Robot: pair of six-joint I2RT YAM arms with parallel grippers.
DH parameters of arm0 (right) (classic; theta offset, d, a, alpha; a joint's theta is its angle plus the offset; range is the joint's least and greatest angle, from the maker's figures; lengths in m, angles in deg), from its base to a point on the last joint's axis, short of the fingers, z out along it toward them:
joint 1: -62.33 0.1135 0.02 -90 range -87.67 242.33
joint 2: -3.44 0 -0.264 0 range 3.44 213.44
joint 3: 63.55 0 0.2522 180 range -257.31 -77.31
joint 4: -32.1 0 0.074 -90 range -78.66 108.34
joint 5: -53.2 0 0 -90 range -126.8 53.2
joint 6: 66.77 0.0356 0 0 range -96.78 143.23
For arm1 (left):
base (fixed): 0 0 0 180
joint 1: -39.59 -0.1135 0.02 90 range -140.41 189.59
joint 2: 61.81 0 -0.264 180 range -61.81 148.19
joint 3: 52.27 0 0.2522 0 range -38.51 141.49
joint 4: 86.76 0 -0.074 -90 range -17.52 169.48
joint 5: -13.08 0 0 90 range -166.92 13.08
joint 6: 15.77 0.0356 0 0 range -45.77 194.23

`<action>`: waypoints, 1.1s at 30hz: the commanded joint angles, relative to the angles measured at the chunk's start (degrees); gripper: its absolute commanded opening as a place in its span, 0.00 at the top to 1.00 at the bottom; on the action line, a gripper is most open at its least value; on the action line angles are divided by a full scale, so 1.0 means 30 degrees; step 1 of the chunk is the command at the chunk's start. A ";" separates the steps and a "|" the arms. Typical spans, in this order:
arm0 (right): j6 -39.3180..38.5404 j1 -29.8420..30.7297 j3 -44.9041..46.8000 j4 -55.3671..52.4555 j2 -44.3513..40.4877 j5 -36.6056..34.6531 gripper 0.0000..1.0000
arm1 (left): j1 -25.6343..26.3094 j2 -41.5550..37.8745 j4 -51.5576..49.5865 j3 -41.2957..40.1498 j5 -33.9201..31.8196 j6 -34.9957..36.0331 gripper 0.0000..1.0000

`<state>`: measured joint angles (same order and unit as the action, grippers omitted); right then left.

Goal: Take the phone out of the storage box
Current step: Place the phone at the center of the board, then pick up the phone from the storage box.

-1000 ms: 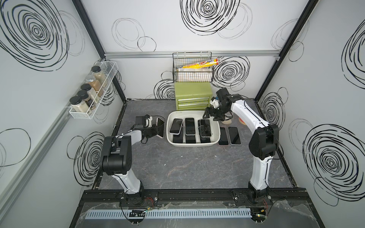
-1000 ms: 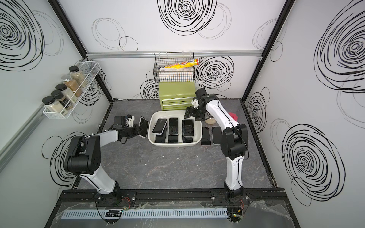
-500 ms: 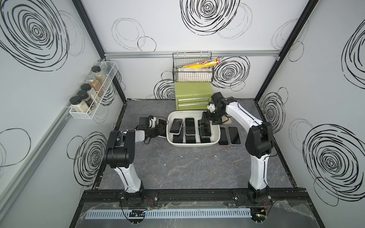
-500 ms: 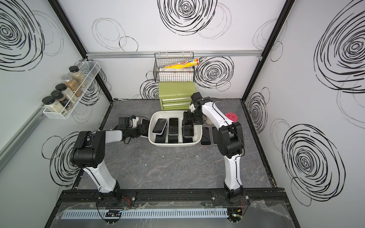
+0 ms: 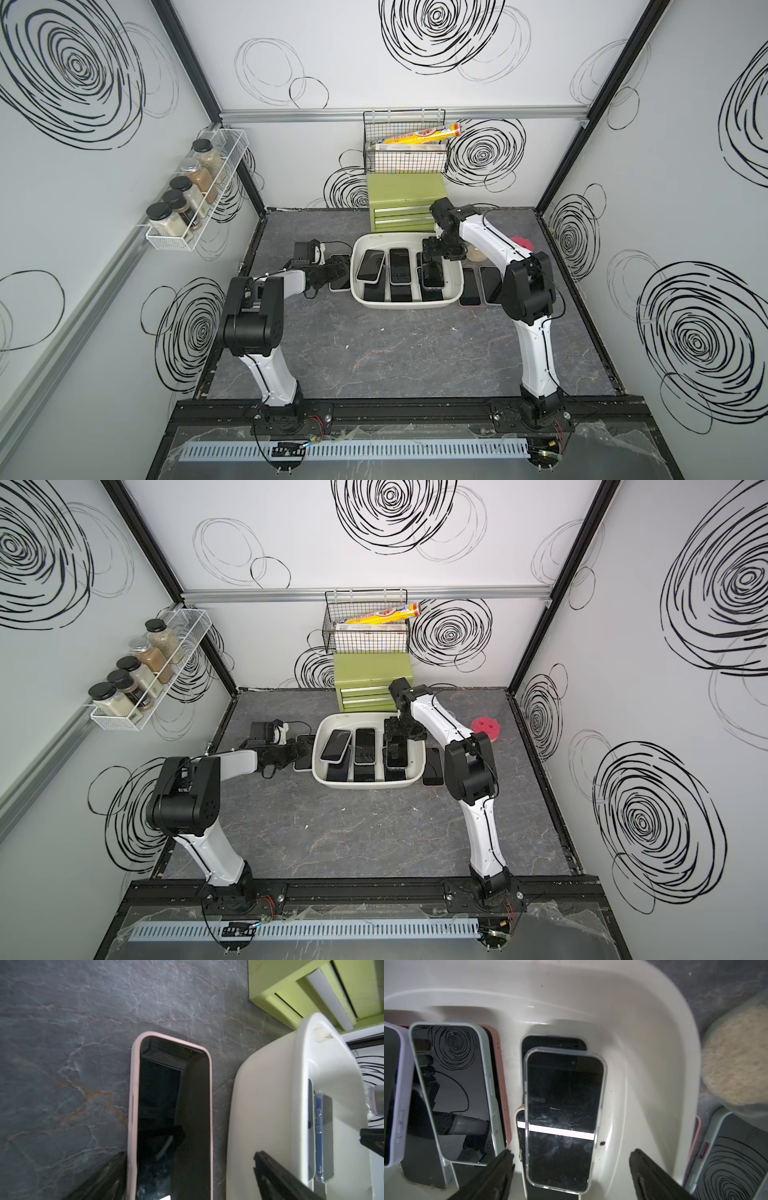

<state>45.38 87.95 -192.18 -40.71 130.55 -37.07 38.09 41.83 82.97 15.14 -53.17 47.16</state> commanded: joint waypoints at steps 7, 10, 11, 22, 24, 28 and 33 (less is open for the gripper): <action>0.0116 0.0268 -0.0909 -0.0004 0.1891 -0.0461 0.08 | 0.0450 -0.3263 -0.2754 -0.0228 -0.1837 -0.1299 0.01; 0.0116 0.0334 -0.0911 0.0236 0.2099 -0.0360 0.08 | 0.0722 -0.3984 -0.3202 0.0327 -0.2048 -0.1419 0.01; 0.0138 0.0391 -0.0926 0.0301 0.2182 -0.0502 0.08 | 0.0838 -0.4224 -0.3314 0.0516 -0.2057 -0.1466 0.01; 0.0468 0.0510 -0.1410 0.0562 0.2239 -0.0360 0.07 | 0.1608 -0.5372 -0.3637 0.0978 -0.1825 -0.1700 0.01; 0.0438 0.0510 -0.1596 0.0110 0.2775 -0.0379 0.07 | 0.1685 -0.5365 -0.3543 0.0879 -0.1706 -0.1735 0.01; 0.0489 0.0510 -0.0912 0.0421 0.2924 -0.0499 0.08 | 0.1831 -0.5361 -0.3443 0.0811 -0.1591 -0.1780 0.01; 0.0380 0.0496 -0.0999 0.0476 0.3420 -0.0530 0.14 | 0.2043 -0.5409 -0.3414 0.1054 -0.1328 -0.1761 0.01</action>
<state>46.38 89.16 -195.39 -38.85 138.66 -37.62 43.55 26.61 72.19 17.32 -57.96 42.05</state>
